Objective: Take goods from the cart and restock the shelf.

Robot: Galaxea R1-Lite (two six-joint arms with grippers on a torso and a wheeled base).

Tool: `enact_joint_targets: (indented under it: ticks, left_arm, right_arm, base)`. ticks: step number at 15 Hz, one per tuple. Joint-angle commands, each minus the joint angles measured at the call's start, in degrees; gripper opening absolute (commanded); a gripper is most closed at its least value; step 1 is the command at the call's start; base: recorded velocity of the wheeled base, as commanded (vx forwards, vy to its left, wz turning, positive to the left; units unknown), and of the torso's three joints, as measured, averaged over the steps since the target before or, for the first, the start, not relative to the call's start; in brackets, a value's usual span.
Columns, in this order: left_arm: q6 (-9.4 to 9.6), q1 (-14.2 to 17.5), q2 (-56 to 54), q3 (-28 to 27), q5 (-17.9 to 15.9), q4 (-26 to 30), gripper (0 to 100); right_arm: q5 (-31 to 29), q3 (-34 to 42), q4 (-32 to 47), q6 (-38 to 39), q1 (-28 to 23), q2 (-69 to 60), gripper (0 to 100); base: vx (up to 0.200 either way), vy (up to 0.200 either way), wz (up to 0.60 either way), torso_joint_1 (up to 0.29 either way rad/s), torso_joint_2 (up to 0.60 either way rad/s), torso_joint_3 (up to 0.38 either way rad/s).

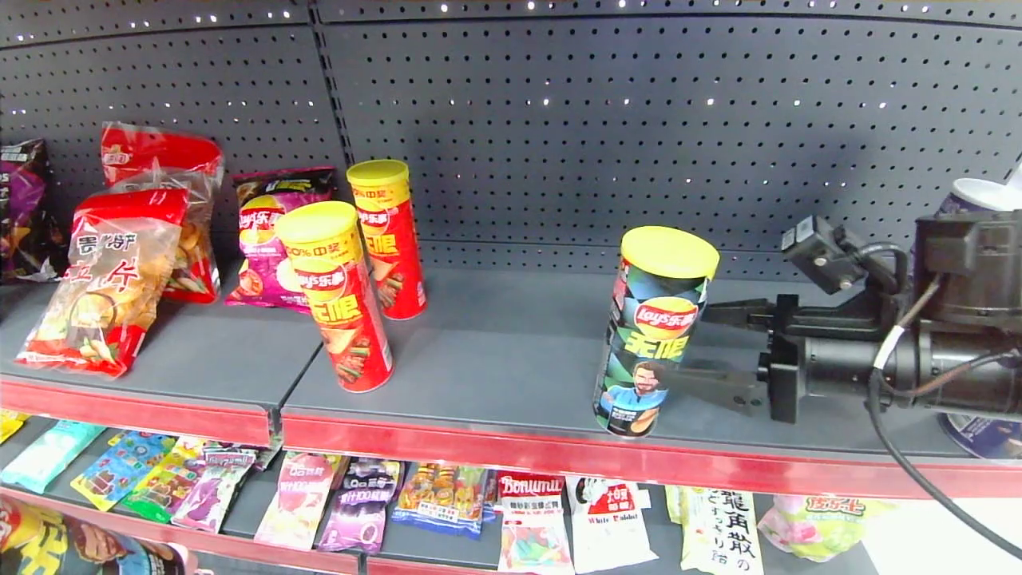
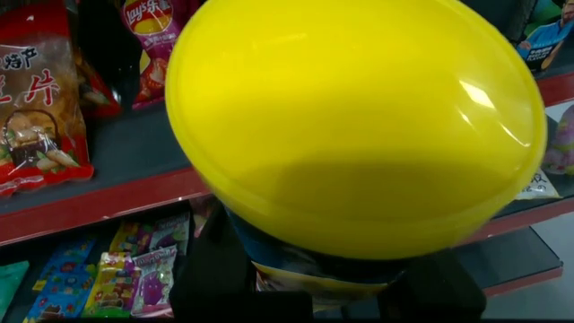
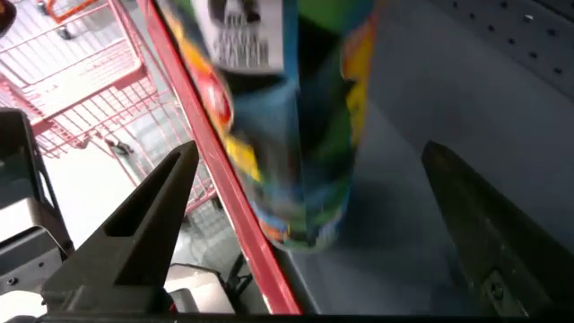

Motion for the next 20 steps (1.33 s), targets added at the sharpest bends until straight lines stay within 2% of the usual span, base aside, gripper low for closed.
enact_joint_targets:
  ticks: [1, 3, 4, 9, 10, 11, 12, 14, 15, 16, 17, 18, 20]
  left_arm:
    - [-0.01, 0.0, 0.5, 0.0, -0.1, -0.1, 0]
    - [0.08, -0.1, 1.0, 0.0, -0.9, -0.3, 0]
    - [0.96, -0.1, 2.0, -0.4, -1.6, -0.4, 0]
    - [1.22, -0.1, 3.0, -0.6, -3.1, -0.6, 0]
    - [1.22, -0.1, 3.0, -0.7, -3.4, -0.7, 0]
    - [1.31, -0.1, 3.0, -1.1, -4.5, -1.0, 0]
    - [1.39, -0.1, 3.2, -1.4, -5.6, -1.0, 0]
    - [1.39, -0.1, 3.7, -2.0, -5.9, -1.1, 0]
    - [1.31, -0.1, 4.1, -2.3, -5.8, -1.1, 0]
    - [0.96, -0.1, 5.0, -2.9, -5.7, -1.1, 0]
    - [0.60, -0.1, 6.1, -3.5, -5.8, -1.6, 0]
    - [0.60, -0.1, 6.9, -3.5, -5.8, -2.1, 0]
    - [-0.01, -0.1, 7.8, -3.2, -5.8, -3.3, 0]
  right_arm:
    - [-0.4, 4.7, 0.2, 0.1, -1.2, -7.9, 100]
    - [-1.5, 7.4, 0.3, -0.2, -1.7, -12.0, 100]
    - [-4.1, 10.9, 0.3, -0.2, -1.6, -17.3, 100]
    - [-13.9, 22.4, 2.1, 0.2, -2.1, -39.1, 100]
    - [-20.6, 24.5, 6.7, 0.3, -3.5, -47.9, 100]
    - [-24.0, 24.7, 12.6, 0.7, -4.3, -55.1, 100]
    - [-26.3, 24.2, 21.8, 1.2, -4.7, -63.3, 100]
    - [-32.8, 22.4, 37.3, 2.8, -6.1, -75.9, 100]
    - [-34.4, 22.4, 39.6, 3.5, -6.2, -78.2, 100]
    - [-38.7, 22.7, 42.7, 5.4, -6.4, -81.2, 100]
    - [-45.8, 22.6, 42.7, 7.8, -6.4, -80.8, 100]
    - [-49.6, 23.1, 42.9, 8.1, -6.5, -80.9, 100]
    - [-53.1, 22.8, 42.5, 8.2, -6.4, -77.4, 100]
  base:
    - [0.000, 0.000, 0.00, 0.000, 0.00, 0.000]
    - [0.000, 0.000, 0.00, 0.000, 0.00, 0.000]
    - [0.000, 0.000, 0.00, 0.000, 0.00, 0.000]
    - [0.000, 0.000, 0.00, 0.000, 0.00, 0.000]
    - [0.000, 0.000, 0.00, 0.000, 0.00, 0.000]
    - [0.000, 0.000, 0.00, 0.000, 0.00, 0.000]
    - [0.000, 0.000, 0.00, 0.000, 0.00, 0.000]
    - [0.000, 0.000, 0.00, 0.000, 0.00, 0.000]
    - [0.000, 0.000, 0.00, 0.000, 0.00, 0.000]
    - [0.000, 0.000, 0.00, 0.000, 0.00, 0.000]
    - [0.000, 0.000, 0.00, 0.000, 0.00, 0.000]
    - [0.000, 0.000, 0.00, 0.000, 0.00, 0.000]
    - [0.000, 0.000, 0.00, 0.000, 0.00, 0.000]
